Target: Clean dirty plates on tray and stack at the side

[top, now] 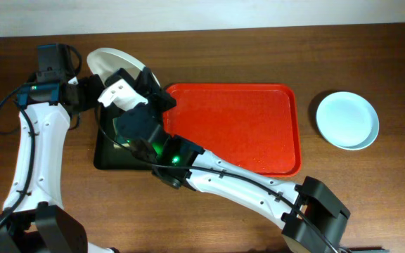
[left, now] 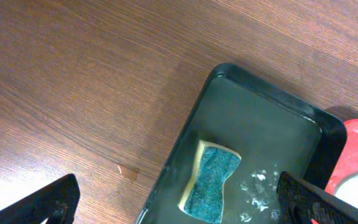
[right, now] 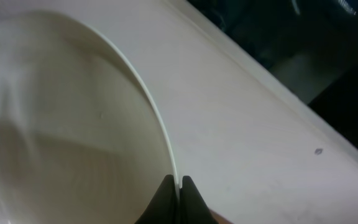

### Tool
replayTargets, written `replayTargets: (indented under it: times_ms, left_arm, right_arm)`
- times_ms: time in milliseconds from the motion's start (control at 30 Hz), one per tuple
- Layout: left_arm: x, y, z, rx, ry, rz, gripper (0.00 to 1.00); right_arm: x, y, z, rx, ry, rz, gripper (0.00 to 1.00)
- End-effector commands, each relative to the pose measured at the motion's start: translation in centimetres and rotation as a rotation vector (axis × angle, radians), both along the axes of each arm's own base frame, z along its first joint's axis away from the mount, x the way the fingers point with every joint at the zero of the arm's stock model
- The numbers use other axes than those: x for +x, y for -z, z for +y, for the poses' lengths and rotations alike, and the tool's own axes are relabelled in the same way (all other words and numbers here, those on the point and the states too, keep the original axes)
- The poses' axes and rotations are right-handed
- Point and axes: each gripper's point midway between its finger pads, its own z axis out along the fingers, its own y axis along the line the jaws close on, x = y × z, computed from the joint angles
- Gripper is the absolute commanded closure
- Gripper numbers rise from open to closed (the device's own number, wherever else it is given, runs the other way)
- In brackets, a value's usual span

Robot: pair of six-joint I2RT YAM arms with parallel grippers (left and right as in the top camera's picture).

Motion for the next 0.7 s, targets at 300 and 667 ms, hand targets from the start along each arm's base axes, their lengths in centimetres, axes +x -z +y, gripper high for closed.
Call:
replayTargets:
  times_ms: [300,667]
  left_arm:
    - [0.07,0.08,-0.05,-0.013,-0.009,0.0,0.01]
    - [0.07,0.08,-0.05,-0.013,-0.009,0.0,0.01]
  right_arm:
    - [-0.05,-2.23,-0.09,0.001,0.02,-0.051,0.96]
    - [-0.04,-2.19,-0.33,0.004,0.033,-0.05,0.96]
